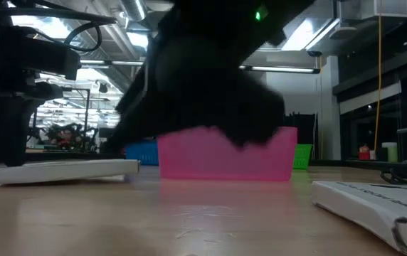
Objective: Pick and place items into bin
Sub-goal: Put the left card reader box into the green bin
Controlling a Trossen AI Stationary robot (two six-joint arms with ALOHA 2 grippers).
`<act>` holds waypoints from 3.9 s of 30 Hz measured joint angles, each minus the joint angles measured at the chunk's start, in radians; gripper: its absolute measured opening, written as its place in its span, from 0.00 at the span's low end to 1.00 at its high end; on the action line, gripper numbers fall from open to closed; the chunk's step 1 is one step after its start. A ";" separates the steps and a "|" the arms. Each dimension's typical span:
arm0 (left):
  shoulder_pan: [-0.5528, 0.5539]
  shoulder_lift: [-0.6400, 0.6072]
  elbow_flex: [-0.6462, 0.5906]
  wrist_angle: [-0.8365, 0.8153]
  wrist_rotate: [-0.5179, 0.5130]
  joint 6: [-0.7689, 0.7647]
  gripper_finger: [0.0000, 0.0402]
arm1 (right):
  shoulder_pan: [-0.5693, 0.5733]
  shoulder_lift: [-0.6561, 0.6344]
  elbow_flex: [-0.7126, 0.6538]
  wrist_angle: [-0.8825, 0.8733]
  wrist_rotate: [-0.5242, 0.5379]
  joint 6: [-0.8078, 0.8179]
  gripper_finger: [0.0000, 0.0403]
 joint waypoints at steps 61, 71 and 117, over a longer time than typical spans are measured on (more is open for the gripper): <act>-0.003 -0.017 -0.066 0.110 0.013 0.015 0.00 | -0.069 0.261 0.388 -0.414 0.102 -0.088 0.26; -0.003 -0.018 -0.062 0.113 0.014 0.028 0.00 | -0.054 0.259 0.387 -0.395 0.153 -0.113 0.04; -0.064 -0.384 0.025 0.031 -0.162 0.197 0.00 | 0.031 -0.005 0.711 -1.198 0.295 0.510 0.03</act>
